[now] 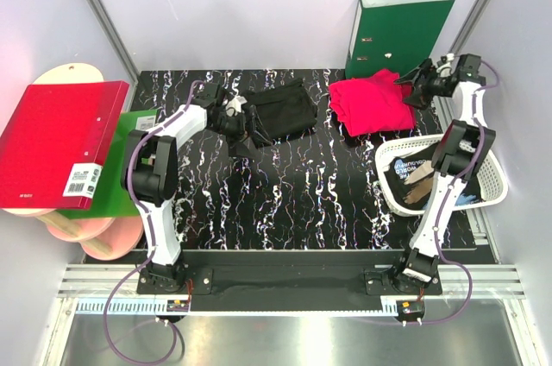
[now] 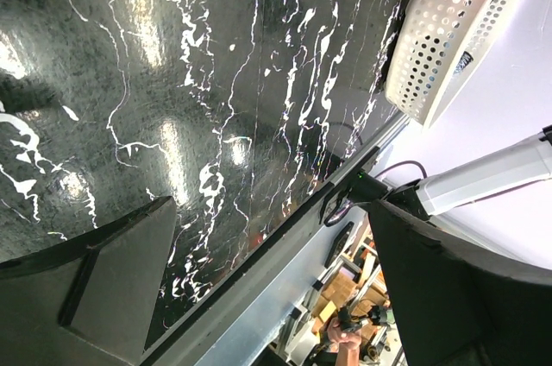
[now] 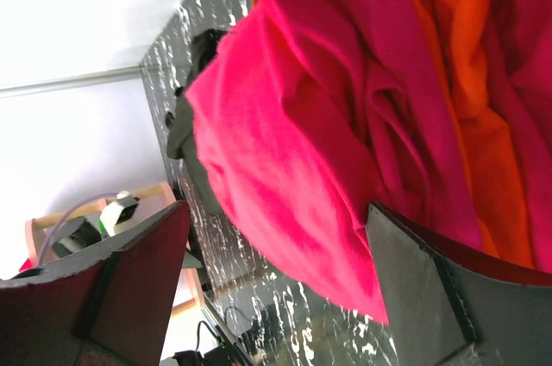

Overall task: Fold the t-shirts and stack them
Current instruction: Put the neatly folded tshirt into the corner of the board with the right arm

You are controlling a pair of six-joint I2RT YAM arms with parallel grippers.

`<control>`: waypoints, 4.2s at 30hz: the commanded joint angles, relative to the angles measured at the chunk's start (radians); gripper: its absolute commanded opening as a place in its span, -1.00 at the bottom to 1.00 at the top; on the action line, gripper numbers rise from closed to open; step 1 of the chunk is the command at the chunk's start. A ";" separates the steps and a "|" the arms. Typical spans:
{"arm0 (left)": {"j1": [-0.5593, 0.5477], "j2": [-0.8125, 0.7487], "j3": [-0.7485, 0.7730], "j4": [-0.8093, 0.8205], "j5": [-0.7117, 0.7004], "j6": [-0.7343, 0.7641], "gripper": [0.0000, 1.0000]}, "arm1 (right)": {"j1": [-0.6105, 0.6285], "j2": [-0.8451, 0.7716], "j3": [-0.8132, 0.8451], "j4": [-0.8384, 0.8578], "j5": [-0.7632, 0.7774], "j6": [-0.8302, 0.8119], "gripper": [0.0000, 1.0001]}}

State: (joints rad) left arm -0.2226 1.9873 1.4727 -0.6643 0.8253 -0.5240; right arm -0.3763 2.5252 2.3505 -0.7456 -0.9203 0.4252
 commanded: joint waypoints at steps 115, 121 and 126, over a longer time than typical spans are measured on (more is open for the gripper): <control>0.037 0.022 0.166 -0.086 -0.102 0.058 0.98 | 0.246 -0.336 -0.338 0.585 0.163 0.371 0.78; 0.063 -0.009 0.139 0.020 -0.262 -0.031 0.98 | 0.405 -0.312 -0.205 0.315 0.164 0.230 0.99; 0.068 0.045 0.189 0.025 -0.371 -0.091 0.98 | 0.531 -0.142 0.083 -0.099 0.344 0.036 0.97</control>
State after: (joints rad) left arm -0.1524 2.0319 1.6035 -0.6849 0.5835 -0.5522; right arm 0.0643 2.2395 2.2570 -0.4332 -0.7212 0.6575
